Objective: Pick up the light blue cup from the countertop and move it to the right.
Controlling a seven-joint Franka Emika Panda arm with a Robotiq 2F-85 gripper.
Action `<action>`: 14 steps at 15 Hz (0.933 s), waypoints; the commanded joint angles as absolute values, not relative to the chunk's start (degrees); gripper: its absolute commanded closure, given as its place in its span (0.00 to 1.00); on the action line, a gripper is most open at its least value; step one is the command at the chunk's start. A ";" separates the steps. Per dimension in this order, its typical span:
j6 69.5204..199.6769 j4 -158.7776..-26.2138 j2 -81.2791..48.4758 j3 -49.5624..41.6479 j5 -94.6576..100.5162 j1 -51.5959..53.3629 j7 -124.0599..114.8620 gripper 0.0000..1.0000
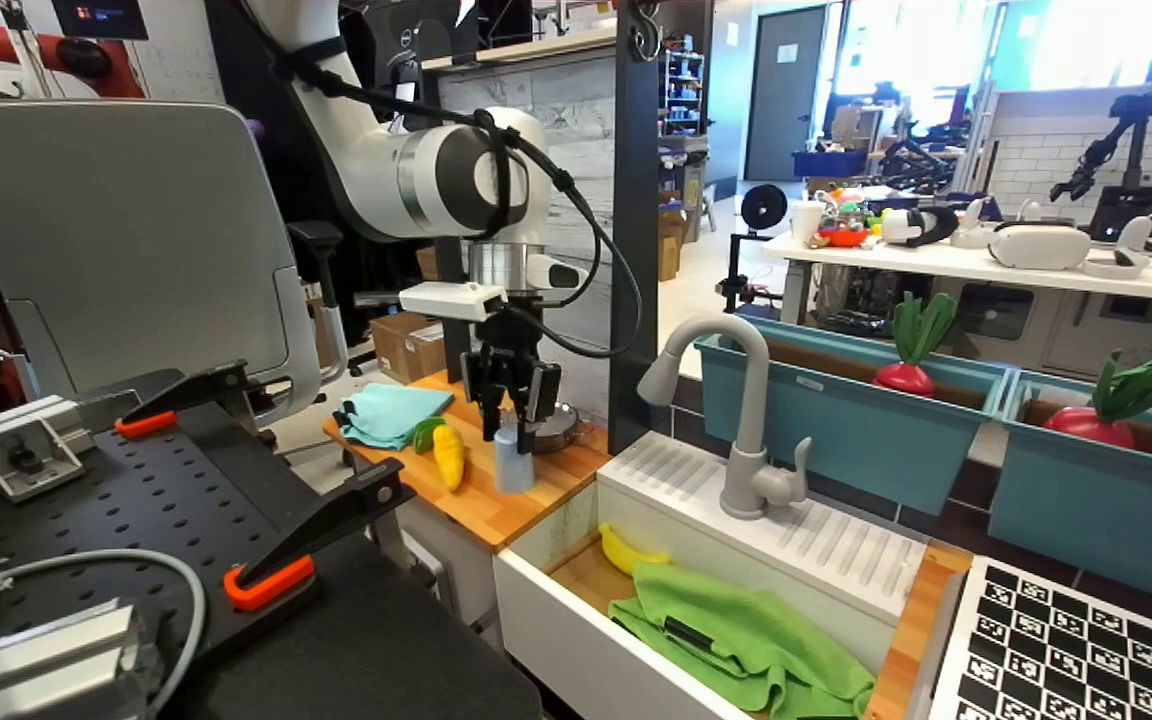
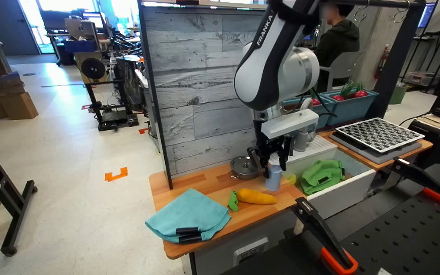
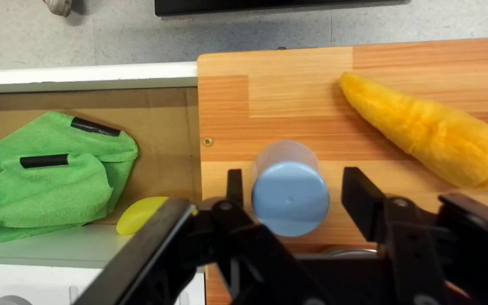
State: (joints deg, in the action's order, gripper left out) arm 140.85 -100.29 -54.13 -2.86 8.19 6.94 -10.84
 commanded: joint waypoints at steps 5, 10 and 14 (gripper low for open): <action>141.14 -100.73 -52.47 -2.94 7.13 6.89 -10.25 0.00; 144.47 -108.35 -45.51 -4.50 9.31 9.08 -11.55 0.00; 148.47 -117.87 -37.36 -9.68 16.94 15.77 -16.19 0.00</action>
